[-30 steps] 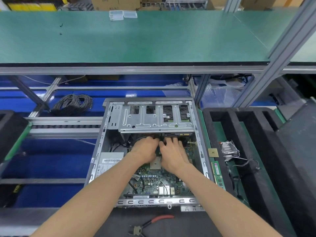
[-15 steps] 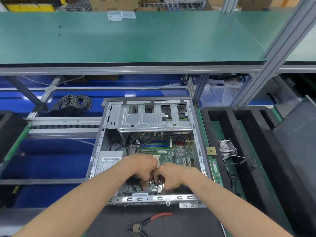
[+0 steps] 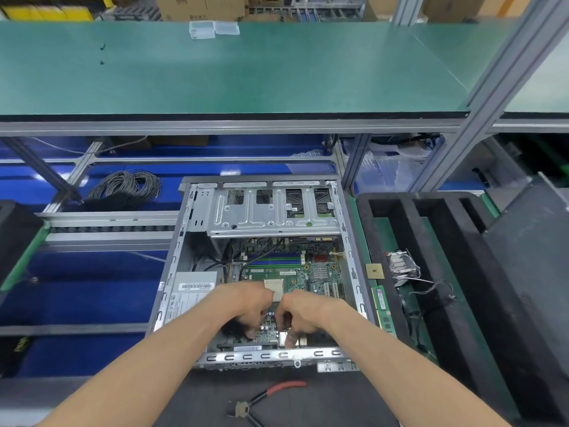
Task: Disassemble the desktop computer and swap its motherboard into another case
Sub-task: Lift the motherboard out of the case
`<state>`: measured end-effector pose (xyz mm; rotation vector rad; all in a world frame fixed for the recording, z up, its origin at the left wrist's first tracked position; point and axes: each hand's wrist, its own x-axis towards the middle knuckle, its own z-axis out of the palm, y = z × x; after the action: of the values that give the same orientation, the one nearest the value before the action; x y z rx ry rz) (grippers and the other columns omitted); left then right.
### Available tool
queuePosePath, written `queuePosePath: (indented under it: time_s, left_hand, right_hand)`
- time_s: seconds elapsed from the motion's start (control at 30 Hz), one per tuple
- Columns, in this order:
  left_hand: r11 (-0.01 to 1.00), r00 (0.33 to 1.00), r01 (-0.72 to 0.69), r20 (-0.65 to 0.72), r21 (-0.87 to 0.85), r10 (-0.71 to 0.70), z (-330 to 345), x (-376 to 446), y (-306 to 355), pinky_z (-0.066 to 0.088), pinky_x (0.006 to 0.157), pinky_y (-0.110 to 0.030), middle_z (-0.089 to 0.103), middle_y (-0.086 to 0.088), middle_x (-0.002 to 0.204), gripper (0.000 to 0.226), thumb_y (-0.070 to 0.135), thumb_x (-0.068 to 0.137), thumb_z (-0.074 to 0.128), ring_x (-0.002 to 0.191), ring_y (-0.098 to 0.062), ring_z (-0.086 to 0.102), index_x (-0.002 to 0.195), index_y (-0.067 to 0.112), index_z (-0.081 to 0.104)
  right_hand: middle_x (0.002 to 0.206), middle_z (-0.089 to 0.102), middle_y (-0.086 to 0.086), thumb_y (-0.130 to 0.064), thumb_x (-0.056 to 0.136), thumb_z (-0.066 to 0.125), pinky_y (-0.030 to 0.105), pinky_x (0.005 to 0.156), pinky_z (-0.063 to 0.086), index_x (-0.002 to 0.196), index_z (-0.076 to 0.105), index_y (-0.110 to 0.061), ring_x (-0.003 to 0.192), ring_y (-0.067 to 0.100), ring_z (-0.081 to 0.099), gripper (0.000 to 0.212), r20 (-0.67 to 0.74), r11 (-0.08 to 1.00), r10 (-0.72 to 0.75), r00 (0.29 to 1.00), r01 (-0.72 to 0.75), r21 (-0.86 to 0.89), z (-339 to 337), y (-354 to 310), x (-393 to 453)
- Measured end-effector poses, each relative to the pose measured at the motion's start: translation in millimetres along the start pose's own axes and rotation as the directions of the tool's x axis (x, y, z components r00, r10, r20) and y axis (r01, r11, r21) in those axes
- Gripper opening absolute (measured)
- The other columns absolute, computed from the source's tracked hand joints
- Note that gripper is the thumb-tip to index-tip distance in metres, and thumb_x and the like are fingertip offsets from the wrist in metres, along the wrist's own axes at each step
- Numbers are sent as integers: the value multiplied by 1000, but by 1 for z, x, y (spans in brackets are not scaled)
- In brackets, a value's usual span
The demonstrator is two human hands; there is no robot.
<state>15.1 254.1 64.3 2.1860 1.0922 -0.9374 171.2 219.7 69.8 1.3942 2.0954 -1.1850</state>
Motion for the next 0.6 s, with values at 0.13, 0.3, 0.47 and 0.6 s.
queuePosePath:
  time_s: [0.13,0.3,0.47,0.6]
  left_hand:
    - [1000,1000,4,30,-25,-4,-1,0,-1,56,84,-39,71,3,84,17,23,71,88,87,-19,65,77,18,73]
    - [999,999,0,53,-41,2,-4,-2,-1,55,89,-42,65,9,74,24,19,75,84,91,-20,65,61,25,65]
    - [999,998,6,61,-42,-4,-3,-4,-1,54,92,-43,63,10,74,26,20,75,84,93,-20,64,60,27,63]
    - [999,998,2,68,-54,2,-5,-4,-1,54,91,-42,64,10,75,26,20,75,83,93,-20,64,60,27,64]
  right_hand:
    - [112,65,9,-14,82,83,36,88,56,109,73,-19,94,28,64,30,17,1000,17,1000,-17,-9,1,-1,1]
    - [107,63,7,-7,87,77,35,85,56,113,72,-15,88,25,60,28,20,999,9,1000,-8,-33,1,0,3]
    - [102,63,6,-1,91,69,35,83,56,113,71,-14,84,24,59,26,18,999,2,1000,-1,-51,2,-2,2]
    - [115,67,10,-1,90,69,38,87,58,115,71,-16,92,29,64,28,20,998,1,1000,0,-64,2,-2,1]
